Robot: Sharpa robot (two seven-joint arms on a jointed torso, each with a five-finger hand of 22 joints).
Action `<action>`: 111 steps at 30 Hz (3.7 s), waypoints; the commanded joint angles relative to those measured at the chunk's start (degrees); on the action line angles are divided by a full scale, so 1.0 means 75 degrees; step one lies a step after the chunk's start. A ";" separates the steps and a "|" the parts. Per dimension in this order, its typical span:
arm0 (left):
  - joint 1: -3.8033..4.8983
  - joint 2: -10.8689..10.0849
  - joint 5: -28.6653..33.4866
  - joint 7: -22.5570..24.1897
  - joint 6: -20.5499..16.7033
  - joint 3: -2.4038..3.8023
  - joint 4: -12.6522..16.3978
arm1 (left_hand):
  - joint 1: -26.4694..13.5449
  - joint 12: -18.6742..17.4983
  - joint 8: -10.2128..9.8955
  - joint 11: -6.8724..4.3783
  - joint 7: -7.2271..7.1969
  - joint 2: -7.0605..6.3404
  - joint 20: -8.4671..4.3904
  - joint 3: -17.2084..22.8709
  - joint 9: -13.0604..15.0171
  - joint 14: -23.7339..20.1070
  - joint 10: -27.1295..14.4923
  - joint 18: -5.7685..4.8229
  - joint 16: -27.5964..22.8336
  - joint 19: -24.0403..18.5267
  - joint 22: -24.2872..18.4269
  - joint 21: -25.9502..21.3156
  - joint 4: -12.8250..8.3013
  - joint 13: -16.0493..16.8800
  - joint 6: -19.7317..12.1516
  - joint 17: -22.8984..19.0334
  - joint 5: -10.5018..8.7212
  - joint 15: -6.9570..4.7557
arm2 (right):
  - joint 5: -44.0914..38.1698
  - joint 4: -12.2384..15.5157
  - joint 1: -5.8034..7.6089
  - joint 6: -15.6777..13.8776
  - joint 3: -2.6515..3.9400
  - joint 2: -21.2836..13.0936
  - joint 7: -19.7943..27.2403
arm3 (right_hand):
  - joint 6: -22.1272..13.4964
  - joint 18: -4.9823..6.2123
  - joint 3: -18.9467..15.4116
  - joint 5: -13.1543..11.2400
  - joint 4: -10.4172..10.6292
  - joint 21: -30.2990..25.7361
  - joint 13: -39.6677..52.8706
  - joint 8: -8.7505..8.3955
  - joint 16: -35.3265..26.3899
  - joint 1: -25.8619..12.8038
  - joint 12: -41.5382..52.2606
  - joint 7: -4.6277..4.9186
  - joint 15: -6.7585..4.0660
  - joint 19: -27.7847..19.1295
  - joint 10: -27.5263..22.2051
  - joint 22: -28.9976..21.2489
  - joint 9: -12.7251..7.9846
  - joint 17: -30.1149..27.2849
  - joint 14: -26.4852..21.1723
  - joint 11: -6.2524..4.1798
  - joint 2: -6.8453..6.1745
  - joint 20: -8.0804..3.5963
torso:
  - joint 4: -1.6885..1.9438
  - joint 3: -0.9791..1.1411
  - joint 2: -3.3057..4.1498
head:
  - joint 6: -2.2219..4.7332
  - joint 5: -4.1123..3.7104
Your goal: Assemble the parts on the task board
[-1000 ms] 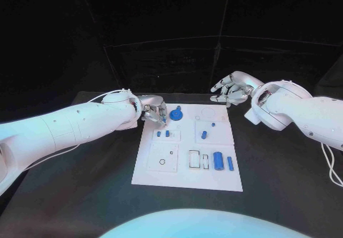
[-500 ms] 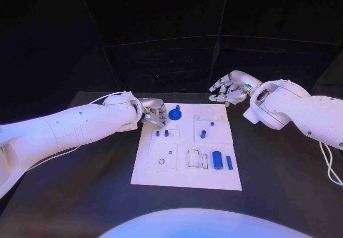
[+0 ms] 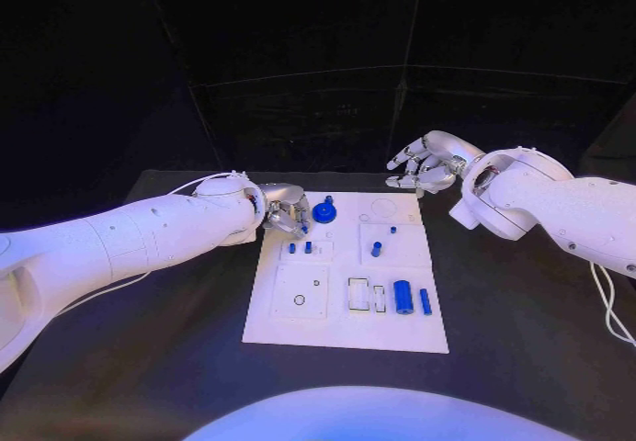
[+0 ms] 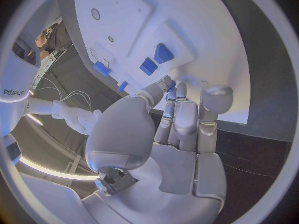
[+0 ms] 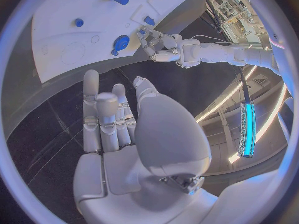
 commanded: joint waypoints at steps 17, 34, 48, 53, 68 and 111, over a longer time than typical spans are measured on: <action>-0.0011 0.0082 0.0030 -0.0154 0.0096 -0.0015 -0.0100 | -0.0012 -0.0134 -0.0255 0.0021 0.0065 -0.0178 0.0022 0.0027 -0.0035 -0.0005 0.0039 -0.0063 -0.0040 0.0046 0.0002 0.0037 -0.0054 -0.0062 -0.0198 -0.0032 -0.0019 0.0019 | -0.0023 0.0024 0.0014 0.0010 0.0006 -0.0014 0.0008 | -0.0056 0.0041 0.0024 0.0050 0.0037 -0.0034 -0.0018 0.0058 -0.0019 0.0031 0.0047 -0.0024 -0.0020 0.0043 -0.0058 -0.0011 0.0003 -0.0010 0.0011 0.0011 0.0079 0.0011 | 0.0003 -0.0002 -0.0002 | -0.0003 -0.0008; -0.0010 0.0000 0.0030 -0.0256 0.0103 -0.0015 -0.0063 | -0.0039 -0.0288 -0.0814 0.0050 0.0108 -0.0392 0.0049 -0.0036 -0.0021 -0.0023 -0.0021 -0.0057 -0.0063 0.0022 -0.0012 0.0008 -0.0144 -0.0149 -0.0861 -0.0184 -0.0020 0.0046 | -0.0046 0.0001 0.0015 0.0095 0.0006 -0.0053 -0.0068 | -0.0094 0.0037 0.0103 0.0038 0.0103 -0.0217 -0.0335 0.0136 -0.0844 0.0112 -0.0218 -0.0010 0.0001 -0.0019 -0.0253 -0.0104 0.0003 -0.0761 -0.0256 0.0027 0.0065 0.0029 | 0.0007 -0.0009 -0.0005 | 0.0011 0.0004; 0.0024 -0.0482 0.1447 0.0021 -0.0538 0.0212 -0.0124 | 0.0093 -0.0396 -0.0745 0.0185 0.0264 -0.0260 0.0104 0.0121 0.0056 -0.0110 -0.0147 -0.0019 -0.0225 -0.0073 -0.0296 -0.0283 -0.0202 -0.0187 -0.0586 -0.0548 -0.0017 0.0138 | -0.1768 -0.0327 -0.0102 0.0796 -0.0005 -0.0106 0.0018 | 0.0764 0.0047 0.0736 -0.0858 -0.0164 -0.0474 -0.2541 0.0315 -0.2161 0.0785 -0.2723 -0.0091 -0.0022 0.0059 -0.0113 -0.0238 -0.0014 -0.1690 -0.0294 0.0004 0.0011 -0.0037 | -0.0015 -0.0025 -0.0022 | 0.0085 -0.0066; 0.0057 -0.0732 0.4551 0.1340 -0.0889 0.0288 0.0026 | 0.0046 -0.0384 -0.0744 0.0262 0.0371 -0.0067 0.0165 0.0329 0.0030 -0.0625 -0.0174 0.0227 -0.1046 -0.0635 -0.1568 -0.1623 -0.0140 -0.0181 -0.0476 -0.1911 -0.0014 0.0209 | -0.2949 -0.0384 -0.0258 0.0878 -0.0011 -0.0080 0.0069 | 0.1051 0.0039 0.0960 -0.1418 -0.0301 -0.0375 -0.3190 0.0150 -0.2072 0.0882 -0.3486 -0.0137 -0.0033 0.0160 0.0025 -0.0173 -0.0036 -0.1552 -0.0033 -0.0002 -0.0039 -0.0094 | -0.0015 -0.0002 -0.0034 | 0.0136 -0.0181; 0.0053 -0.1176 0.9064 0.3687 -0.0005 0.0290 0.1026 | -0.0647 -0.0287 -0.0561 0.0072 0.0122 -0.0088 0.0193 -0.0047 0.0046 -0.1667 0.0379 0.0341 -0.2224 -0.1421 -0.2332 -0.2701 0.0268 -0.0207 0.0211 -0.3430 -0.0018 0.0137 | -0.4692 -0.0537 -0.0892 0.0711 -0.0015 0.0185 0.0180 | 0.1190 0.0036 0.1688 -0.1538 -0.0587 0.0145 -0.4535 -0.0489 -0.0524 0.0726 -0.4911 -0.0029 0.0059 0.0228 0.0337 0.0188 -0.0033 -0.0091 0.0377 0.0160 -0.0340 -0.0034 | -0.0021 -0.0010 -0.0017 | 0.0286 -0.0350; 0.0043 -0.1261 0.9461 0.3778 -0.0123 0.0279 0.1346 | -0.0562 -0.0483 -0.0736 0.0126 0.0184 -0.0056 0.0218 -0.0186 0.0012 -0.1670 0.0332 0.0335 -0.2312 -0.1336 -0.2592 -0.2975 0.0183 -0.0198 0.0153 -0.3637 -0.0006 0.0175 | -0.5560 -0.0905 -0.1153 0.1433 -0.0021 0.0773 -0.0237 | 0.1862 -0.0112 0.3073 -0.1692 -0.1399 0.1469 -0.4665 -0.0722 0.1315 0.0423 -0.5416 -0.0129 -0.0026 0.0521 0.1116 0.1685 0.0004 0.1584 0.0595 0.0044 -0.0388 -0.0065 | -0.0009 -0.0019 -0.0003 | 0.0108 -0.0344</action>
